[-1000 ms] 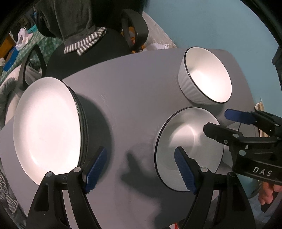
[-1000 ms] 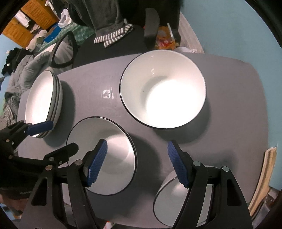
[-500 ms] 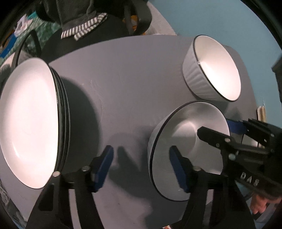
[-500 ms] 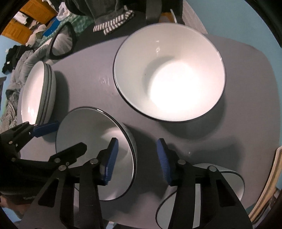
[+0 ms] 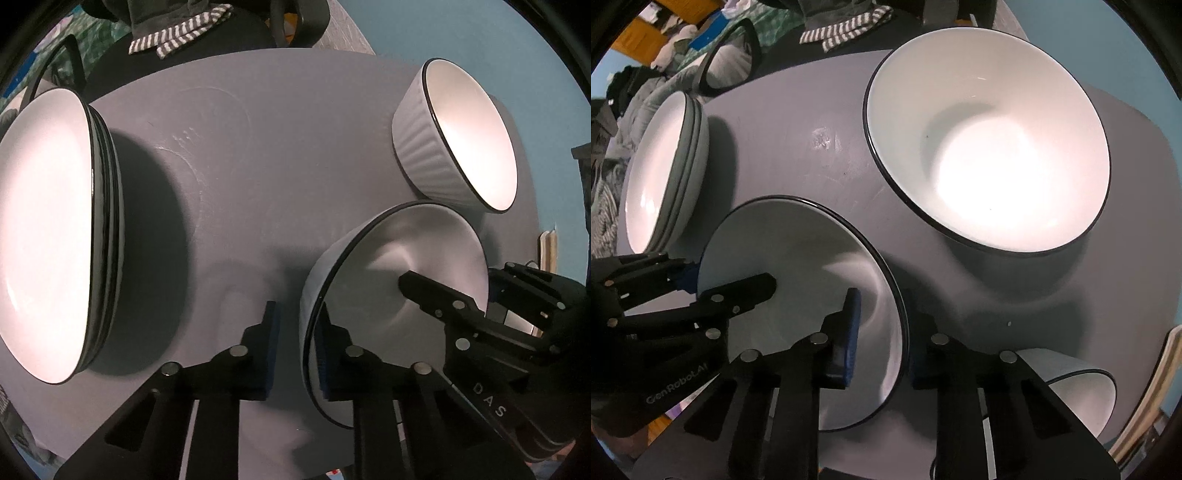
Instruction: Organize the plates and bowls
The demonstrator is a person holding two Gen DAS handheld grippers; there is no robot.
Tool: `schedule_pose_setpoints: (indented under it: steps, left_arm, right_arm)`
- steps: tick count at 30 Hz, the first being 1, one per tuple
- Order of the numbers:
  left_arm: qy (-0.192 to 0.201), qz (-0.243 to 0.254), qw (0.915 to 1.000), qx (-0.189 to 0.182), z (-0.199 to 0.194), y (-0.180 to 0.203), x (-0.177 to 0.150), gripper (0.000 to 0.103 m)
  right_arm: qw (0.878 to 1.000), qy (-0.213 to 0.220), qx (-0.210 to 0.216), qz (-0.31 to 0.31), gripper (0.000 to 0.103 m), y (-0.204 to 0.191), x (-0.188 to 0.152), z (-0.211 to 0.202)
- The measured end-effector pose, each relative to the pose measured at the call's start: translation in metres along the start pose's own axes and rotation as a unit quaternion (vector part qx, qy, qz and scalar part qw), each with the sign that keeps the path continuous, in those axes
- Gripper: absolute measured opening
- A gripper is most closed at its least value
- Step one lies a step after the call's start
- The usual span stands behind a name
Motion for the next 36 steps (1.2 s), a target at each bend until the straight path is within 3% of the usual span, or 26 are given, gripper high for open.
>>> schedule_pose_setpoints:
  steps: [5, 13, 18, 25, 36]
  left_arm:
    - [-0.009, -0.008, 0.9998, -0.014, 0.001, 0.001, -0.004, 0.009]
    - [-0.006, -0.010, 0.9999, -0.002, -0.001, 0.008, -0.015, 0.009]
    - [-0.008, -0.025, 0.9996, -0.009, 0.002, -0.003, -0.017, 0.009]
    - [0.001, -0.035, 0.9993, -0.012, -0.009, -0.011, -0.018, 0.009]
    - [0.022, -0.027, 0.9991, -0.024, -0.034, -0.026, -0.019, 0.009]
  right_arm:
    - [1.000, 0.000, 0.013, 0.014, 0.014, 0.008, -0.004, -0.003]
    - [1.000, -0.001, 0.014, 0.027, 0.006, 0.013, -0.011, -0.008]
    - [0.999, -0.002, 0.007, 0.033, 0.006, 0.014, -0.014, -0.012]
    - [0.999, -0.008, 0.003, 0.035, 0.005, -0.010, 0.009, 0.001]
    - [0.999, 0.003, -0.009, 0.036, 0.006, -0.022, 0.015, -0.023]
Point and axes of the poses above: each gripper's, at about its wrist camera, not at the fingertips, and z roughly the way its jaws point, y to its right, x to its top, the point moved 8 cm from there along z, roughly the way its jaws point, and after that the axes turned 11 degrees about x, right-handed, at the moved point
